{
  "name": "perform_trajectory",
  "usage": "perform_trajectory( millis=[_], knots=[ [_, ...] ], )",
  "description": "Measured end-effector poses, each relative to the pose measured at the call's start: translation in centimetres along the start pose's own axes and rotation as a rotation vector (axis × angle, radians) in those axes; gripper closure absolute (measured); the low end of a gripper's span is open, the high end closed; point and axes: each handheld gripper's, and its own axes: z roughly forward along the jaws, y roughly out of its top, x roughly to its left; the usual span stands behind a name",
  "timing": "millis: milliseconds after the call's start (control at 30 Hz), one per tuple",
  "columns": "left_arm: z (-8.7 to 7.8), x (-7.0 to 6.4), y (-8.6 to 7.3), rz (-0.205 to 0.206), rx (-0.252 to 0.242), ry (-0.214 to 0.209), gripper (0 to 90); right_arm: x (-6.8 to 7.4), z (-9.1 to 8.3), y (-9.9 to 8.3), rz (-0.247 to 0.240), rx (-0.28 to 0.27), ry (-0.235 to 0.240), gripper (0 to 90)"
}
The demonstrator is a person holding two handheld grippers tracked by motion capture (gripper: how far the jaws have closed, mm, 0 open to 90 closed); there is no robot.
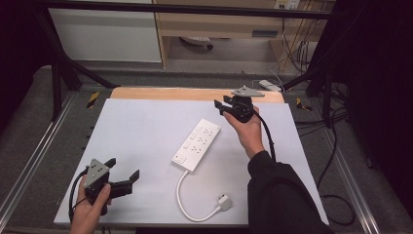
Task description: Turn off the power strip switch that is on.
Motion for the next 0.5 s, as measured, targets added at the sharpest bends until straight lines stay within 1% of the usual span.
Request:
perform_trajectory(
  millis=[133,200,333,400,433,467,500],
  knots=[
    [0.0,0.0,0.0,-0.001,0.001,-0.002,5.1,0.1,0.5,-0.3,-0.005,0.002,-0.012,62.8],
    [0.0,0.0,0.0,0.003,0.001,0.001,5.1,0.2,0.6,-0.3,-0.006,0.005,-0.012,64.0],
    [0.0,0.0,0.0,0.003,0.001,0.000,5.1,0.4,1.2,-0.7,-0.009,0.009,-0.006,69.7],
    [0.0,0.0,0.0,0.003,0.001,0.000,5.2,0.5,1.5,-0.9,-0.012,0.012,-0.002,72.9],
    [0.0,0.0,0.0,0.003,0.001,0.000,5.2,0.7,1.7,-1.0,-0.021,0.012,0.000,76.8],
    [0.0,0.0,0.0,0.003,0.001,-0.001,5.2,0.7,1.7,-1.0,-0.021,0.012,0.000,76.8],
    [0.0,0.0,0.0,0.004,0.001,-0.002,5.2,0.8,1.9,-1.1,-0.025,0.012,-0.004,78.7]
  ],
)
